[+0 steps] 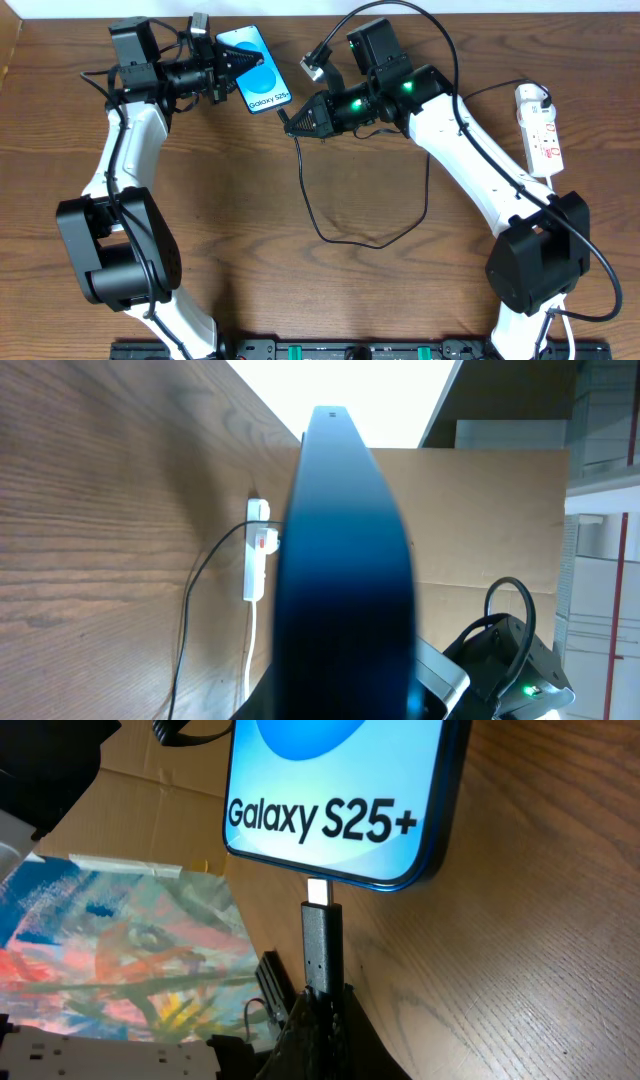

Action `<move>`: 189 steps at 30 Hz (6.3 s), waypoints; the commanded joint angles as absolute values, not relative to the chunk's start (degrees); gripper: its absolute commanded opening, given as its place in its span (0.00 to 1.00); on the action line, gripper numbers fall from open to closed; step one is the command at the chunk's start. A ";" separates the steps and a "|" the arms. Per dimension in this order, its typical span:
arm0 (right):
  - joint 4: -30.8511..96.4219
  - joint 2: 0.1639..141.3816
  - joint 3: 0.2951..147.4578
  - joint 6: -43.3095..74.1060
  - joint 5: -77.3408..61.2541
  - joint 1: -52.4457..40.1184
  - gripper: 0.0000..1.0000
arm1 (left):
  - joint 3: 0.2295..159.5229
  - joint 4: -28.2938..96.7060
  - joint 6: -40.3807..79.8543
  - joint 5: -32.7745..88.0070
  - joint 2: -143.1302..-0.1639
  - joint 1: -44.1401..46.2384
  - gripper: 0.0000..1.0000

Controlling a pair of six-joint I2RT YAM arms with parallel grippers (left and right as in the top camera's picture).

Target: Plug charger to phone and switch on socket

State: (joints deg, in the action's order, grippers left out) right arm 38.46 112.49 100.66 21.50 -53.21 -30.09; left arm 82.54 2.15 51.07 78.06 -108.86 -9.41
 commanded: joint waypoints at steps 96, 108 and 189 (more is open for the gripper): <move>38.20 112.03 100.86 24.21 -49.84 -28.42 0.01 | 84.12 1.61 51.24 78.59 -107.90 -7.29 0.07; 36.42 112.03 100.86 24.86 -49.63 -29.74 0.01 | 84.12 1.61 50.68 78.56 -107.90 -5.67 0.07; 53.84 110.34 100.84 20.05 -25.39 -19.62 0.36 | 69.06 26.72 18.02 49.63 -112.14 4.47 0.07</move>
State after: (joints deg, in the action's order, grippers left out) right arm 53.25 112.31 100.14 21.47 -27.55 -18.81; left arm 68.79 26.76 20.16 51.68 -109.75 4.64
